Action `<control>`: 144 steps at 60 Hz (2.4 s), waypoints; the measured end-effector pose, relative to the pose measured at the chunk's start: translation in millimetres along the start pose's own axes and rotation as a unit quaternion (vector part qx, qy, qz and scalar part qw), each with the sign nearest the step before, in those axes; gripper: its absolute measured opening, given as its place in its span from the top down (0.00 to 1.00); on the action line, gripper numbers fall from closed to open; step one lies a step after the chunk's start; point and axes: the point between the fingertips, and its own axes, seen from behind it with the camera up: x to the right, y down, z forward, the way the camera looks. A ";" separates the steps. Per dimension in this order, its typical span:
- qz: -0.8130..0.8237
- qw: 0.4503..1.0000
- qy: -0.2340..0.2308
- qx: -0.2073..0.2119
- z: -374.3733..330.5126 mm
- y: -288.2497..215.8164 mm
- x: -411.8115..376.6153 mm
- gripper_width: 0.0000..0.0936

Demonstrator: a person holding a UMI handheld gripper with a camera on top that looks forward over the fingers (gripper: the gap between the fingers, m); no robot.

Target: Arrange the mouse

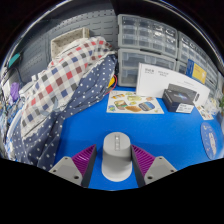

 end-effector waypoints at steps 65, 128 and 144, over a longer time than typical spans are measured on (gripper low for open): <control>-0.037 0.989 0.038 0.138 -144.3 -158.4 362.3 0.63; 0.023 0.998 0.017 -0.060 -41.4 27.6 445.5 0.25; 0.026 0.999 0.029 -0.021 -93.1 -24.0 445.6 0.11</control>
